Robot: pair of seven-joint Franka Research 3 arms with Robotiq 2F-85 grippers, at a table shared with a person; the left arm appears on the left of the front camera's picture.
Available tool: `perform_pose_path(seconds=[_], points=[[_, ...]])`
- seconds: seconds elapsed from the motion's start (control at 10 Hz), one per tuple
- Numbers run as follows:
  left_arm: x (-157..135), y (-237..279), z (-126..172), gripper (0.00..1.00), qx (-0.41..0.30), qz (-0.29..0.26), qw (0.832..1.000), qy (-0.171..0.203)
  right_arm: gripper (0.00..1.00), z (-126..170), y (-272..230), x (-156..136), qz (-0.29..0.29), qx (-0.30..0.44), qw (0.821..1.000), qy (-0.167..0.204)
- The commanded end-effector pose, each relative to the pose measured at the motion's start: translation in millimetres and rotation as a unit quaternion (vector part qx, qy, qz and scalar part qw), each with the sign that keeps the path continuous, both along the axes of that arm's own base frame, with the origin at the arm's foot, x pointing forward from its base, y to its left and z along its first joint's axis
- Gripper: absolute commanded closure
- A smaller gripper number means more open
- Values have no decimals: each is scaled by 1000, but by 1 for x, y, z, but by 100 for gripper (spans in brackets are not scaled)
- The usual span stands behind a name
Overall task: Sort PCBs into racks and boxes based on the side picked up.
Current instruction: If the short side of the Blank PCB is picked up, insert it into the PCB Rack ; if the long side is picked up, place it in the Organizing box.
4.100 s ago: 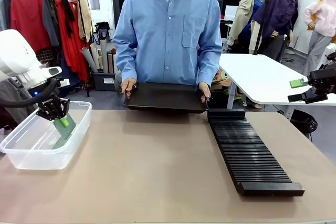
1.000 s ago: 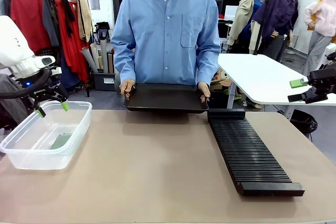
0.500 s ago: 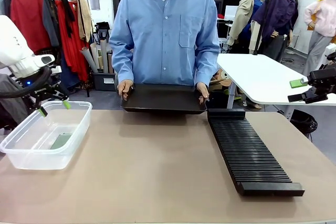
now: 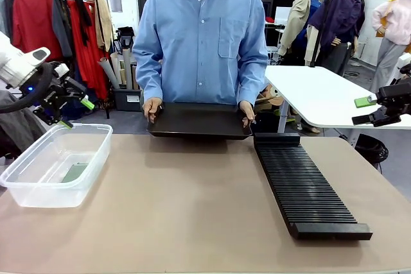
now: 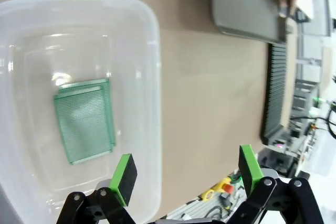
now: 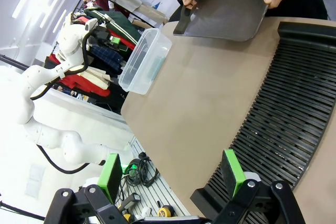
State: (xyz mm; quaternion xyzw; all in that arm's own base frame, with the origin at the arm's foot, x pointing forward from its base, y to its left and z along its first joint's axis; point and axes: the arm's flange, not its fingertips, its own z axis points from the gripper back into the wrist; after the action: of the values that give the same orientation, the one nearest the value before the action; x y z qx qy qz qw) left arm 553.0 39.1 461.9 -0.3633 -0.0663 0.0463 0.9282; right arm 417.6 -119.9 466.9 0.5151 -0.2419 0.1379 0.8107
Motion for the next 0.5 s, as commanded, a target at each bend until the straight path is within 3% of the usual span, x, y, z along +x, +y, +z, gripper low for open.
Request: perform_pose_path(seconds=[0.0, 0.4], points=[[-11, 6, 7, 0, -69, -30, 997, -26, 0, 2, 1, 0, -1, 2, 1000, 1], [-16, 6, 18, 0, -153, -63, 984, -59, 0, 2, 1, 0, -1, 2, 1000, 1]])
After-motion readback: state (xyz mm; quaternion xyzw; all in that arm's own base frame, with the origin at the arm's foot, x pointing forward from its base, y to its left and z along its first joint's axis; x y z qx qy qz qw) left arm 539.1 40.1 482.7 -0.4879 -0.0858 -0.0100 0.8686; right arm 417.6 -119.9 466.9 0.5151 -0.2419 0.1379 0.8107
